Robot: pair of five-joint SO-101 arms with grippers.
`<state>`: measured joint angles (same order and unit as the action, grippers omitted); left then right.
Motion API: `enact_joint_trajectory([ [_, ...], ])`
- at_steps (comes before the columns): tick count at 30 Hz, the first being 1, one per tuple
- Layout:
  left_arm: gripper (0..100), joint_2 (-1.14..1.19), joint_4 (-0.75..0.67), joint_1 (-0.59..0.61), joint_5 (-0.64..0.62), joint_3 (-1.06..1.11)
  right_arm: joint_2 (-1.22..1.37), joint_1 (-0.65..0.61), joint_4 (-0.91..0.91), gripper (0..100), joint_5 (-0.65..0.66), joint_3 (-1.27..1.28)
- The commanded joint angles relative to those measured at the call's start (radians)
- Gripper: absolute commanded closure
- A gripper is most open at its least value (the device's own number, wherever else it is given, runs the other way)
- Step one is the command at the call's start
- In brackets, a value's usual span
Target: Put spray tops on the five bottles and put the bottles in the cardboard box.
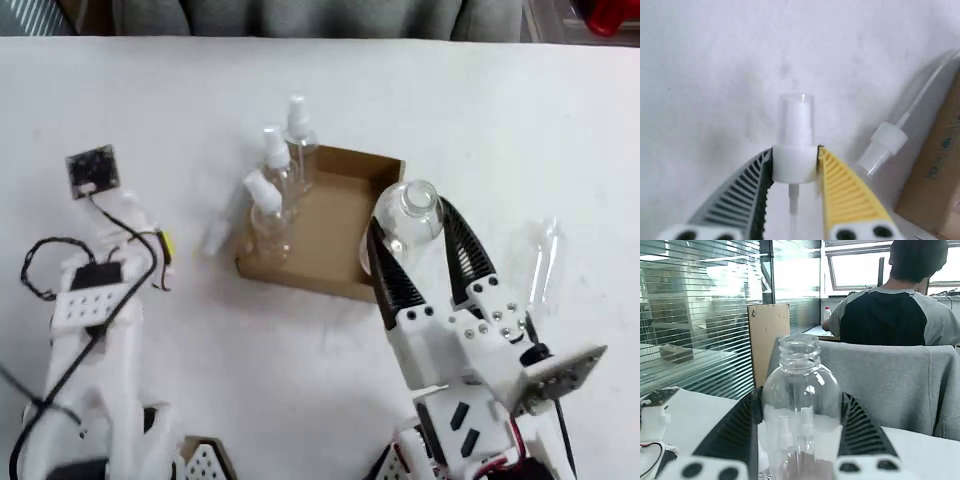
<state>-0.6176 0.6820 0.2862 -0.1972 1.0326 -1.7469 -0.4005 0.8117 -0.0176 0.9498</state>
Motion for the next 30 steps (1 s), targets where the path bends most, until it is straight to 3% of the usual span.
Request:
enact_joint_trajectory([
  [1,98,-0.206,0.087,0.018,-0.014,-0.058,-0.041,-0.012,-0.038,98.3,0.003,0.026],
  [8,98,-0.538,0.147,0.013,-0.015,-0.195,-0.053,-0.021,-0.031,98.3,-0.006,0.092],
  [11,98,-0.604,0.146,0.012,-0.017,-0.279,-0.054,-0.084,-0.030,98.3,0.002,0.110],
  [17,98,-0.519,0.147,0.012,-0.147,-0.511,-0.054,-0.271,-0.028,98.3,0.005,0.141],
  [21,98,-0.401,0.147,0.002,-0.164,-0.687,-0.054,-0.341,-0.022,98.3,0.005,0.192],
  [30,98,-0.228,0.138,-0.171,-0.164,-1.036,-0.056,-0.421,-0.021,98.3,0.051,0.249],
])
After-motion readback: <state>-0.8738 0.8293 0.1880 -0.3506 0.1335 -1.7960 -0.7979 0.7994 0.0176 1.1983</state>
